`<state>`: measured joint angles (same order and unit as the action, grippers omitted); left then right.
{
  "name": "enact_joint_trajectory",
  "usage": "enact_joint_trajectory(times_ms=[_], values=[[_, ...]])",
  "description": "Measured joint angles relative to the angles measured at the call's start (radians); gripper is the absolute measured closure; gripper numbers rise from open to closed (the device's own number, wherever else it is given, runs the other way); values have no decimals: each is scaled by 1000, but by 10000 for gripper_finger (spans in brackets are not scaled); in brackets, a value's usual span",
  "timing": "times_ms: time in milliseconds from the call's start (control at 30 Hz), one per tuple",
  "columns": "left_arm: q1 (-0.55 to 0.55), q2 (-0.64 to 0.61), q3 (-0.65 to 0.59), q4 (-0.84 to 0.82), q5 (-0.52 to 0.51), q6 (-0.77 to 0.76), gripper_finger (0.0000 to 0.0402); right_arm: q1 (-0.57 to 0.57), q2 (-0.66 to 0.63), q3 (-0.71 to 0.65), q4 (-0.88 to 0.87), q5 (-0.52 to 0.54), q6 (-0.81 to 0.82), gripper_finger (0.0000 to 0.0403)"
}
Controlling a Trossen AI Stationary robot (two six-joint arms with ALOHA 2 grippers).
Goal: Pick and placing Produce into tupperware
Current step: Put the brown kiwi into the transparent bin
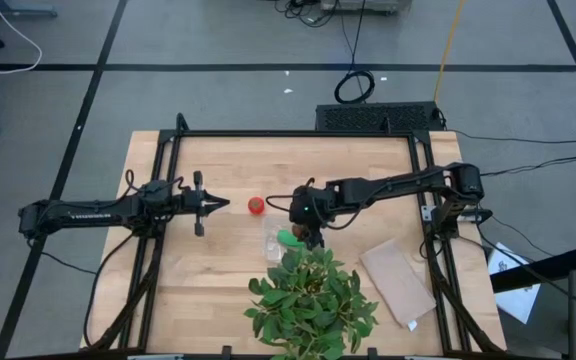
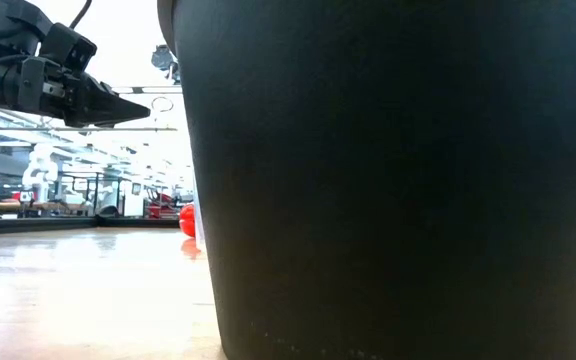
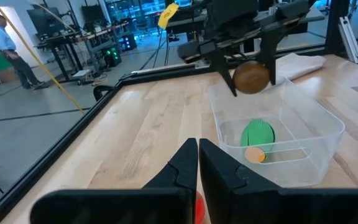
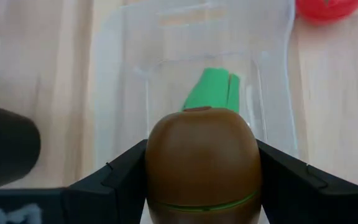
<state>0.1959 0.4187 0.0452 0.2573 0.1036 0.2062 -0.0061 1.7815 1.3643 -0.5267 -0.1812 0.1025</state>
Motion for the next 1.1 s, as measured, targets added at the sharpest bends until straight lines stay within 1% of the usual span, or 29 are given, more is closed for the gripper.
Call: enact_joint_trajectory(times_ms=[100, 267, 400, 500, 567, 667, 1100], values=[[0, 0, 0, 0, 0, 0, 380, -3, 1, 0, -2, 29, 36, 170], [0, 0, 0, 0, 0, 0, 380, -3, 7, 0, 3, 43, 34, 170], [0, 0, 0, 0, 0, 0, 380, 7, 21, -1, -25, 43, 11, 170], [0, 0, 0, 0, 0, 0, 380, 16, 39, 4, -10, 50, -12, 170], [0, 0, 0, 0, 0, -1, 380, 16, 41, 4, -37, 51, -18, 170], [0, 0, 0, 0, 0, -1, 380, 14, 39, 7, -22, 53, -19, 170], [0, 0, 0, -2, 0, -1, 380, 14, 39, 6, -56, 51, -21, 170]])
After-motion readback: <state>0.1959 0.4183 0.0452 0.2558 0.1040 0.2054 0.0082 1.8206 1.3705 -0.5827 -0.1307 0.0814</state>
